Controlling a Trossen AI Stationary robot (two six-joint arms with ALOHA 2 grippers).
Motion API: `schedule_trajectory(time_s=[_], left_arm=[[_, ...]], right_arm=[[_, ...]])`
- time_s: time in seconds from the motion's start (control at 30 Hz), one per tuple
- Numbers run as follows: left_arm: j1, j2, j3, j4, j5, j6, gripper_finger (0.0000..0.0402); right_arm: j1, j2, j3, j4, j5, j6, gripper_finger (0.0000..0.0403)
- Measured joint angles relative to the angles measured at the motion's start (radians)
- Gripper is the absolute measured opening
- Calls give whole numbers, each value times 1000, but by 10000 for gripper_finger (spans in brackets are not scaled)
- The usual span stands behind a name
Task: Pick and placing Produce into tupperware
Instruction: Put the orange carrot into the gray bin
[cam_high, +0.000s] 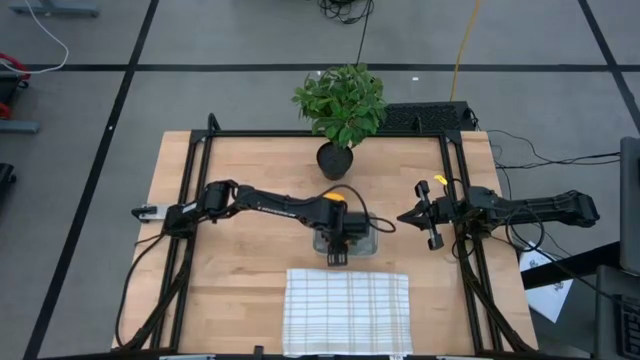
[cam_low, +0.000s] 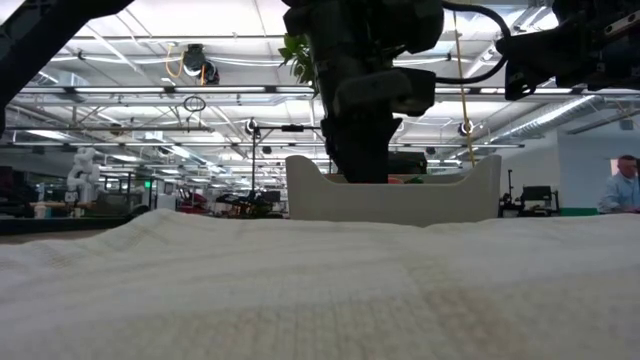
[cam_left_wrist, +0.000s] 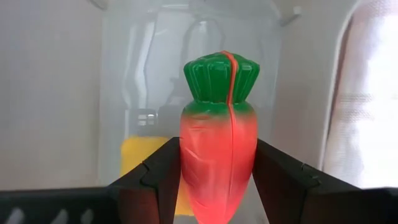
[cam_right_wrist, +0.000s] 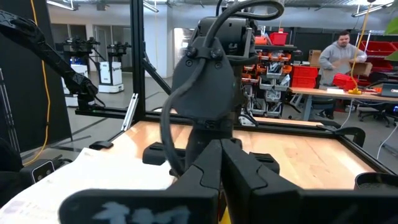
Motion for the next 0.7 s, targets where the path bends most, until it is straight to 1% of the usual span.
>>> schedule_trajectory(time_s=[0.47,0.7], left_arm=[[0,0,0,0,-1,-2,175],[0,0,0,0,-9,31,175]], right_arm=[[0,0,0,0,0,-3,0],[0,0,0,0,0,-4,0]])
